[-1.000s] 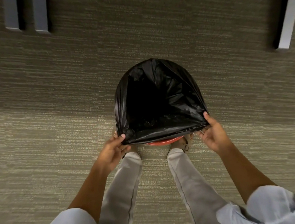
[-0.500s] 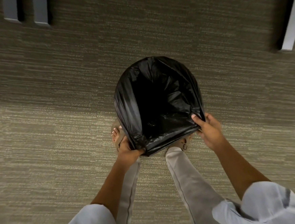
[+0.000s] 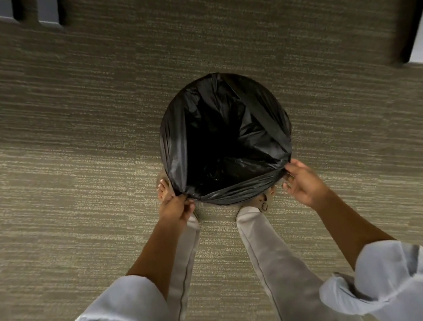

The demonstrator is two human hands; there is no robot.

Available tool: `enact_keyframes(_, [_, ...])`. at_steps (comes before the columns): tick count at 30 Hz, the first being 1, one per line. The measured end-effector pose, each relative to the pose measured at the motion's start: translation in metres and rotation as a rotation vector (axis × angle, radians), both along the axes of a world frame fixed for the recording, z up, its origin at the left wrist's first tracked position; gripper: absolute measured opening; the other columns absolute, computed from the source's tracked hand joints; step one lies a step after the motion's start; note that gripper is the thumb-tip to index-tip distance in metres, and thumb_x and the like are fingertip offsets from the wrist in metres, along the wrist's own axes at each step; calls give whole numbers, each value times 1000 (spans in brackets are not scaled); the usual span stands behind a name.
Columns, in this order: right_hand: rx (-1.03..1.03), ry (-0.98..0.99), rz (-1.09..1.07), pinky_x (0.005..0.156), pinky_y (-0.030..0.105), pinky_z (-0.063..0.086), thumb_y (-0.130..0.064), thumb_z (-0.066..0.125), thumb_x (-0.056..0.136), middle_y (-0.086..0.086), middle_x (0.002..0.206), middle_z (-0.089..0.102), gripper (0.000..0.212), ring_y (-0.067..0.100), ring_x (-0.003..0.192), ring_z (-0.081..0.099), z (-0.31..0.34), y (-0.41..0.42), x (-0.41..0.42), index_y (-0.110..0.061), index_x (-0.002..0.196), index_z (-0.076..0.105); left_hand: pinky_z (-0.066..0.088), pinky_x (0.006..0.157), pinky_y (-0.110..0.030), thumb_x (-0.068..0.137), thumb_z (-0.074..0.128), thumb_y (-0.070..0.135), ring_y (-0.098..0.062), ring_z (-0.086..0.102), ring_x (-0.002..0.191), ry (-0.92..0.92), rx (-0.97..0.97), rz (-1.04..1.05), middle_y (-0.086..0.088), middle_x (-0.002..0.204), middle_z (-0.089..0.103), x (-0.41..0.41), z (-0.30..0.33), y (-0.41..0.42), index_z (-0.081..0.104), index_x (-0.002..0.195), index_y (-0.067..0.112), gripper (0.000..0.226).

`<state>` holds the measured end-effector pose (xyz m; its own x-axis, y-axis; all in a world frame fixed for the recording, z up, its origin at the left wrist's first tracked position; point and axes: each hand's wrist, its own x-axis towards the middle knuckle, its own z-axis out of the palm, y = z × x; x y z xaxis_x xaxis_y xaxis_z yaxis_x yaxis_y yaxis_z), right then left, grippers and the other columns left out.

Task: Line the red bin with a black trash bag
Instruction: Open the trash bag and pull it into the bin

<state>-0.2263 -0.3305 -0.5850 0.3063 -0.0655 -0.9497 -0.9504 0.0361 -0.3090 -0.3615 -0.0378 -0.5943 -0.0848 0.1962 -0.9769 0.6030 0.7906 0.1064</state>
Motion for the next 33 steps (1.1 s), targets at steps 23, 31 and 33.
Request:
enact_keyframes(23, [-240, -75, 366, 51, 18, 48, 16, 62, 82, -12, 70, 76, 39, 8, 65, 68, -8, 11, -19, -22, 89, 67, 59, 53, -30, 79, 66, -12, -17, 66, 59, -95, 235, -555, -10, 81, 69, -2, 0, -28, 60, 114, -6, 36])
enact_keyframes(31, [-124, -225, -16, 72, 35, 51, -14, 57, 96, 8, 105, 68, 16, 21, 85, 64, 7, 10, 21, -14, 111, 63, 42, 41, -24, 85, 42, 8, -11, 43, 46, -101, 268, 151, -2, 67, 45, 24, 18, 23, 43, 89, 14, 7])
enact_keyframes(33, [-166, -338, 24, 69, 32, 55, -22, 63, 95, 5, 105, 70, 19, 18, 83, 67, 10, 14, 36, -17, 113, 64, 52, 51, -26, 85, 54, 23, -12, 60, 58, -168, 386, 68, 0, 76, 60, 33, 22, 29, 53, 91, 17, 8])
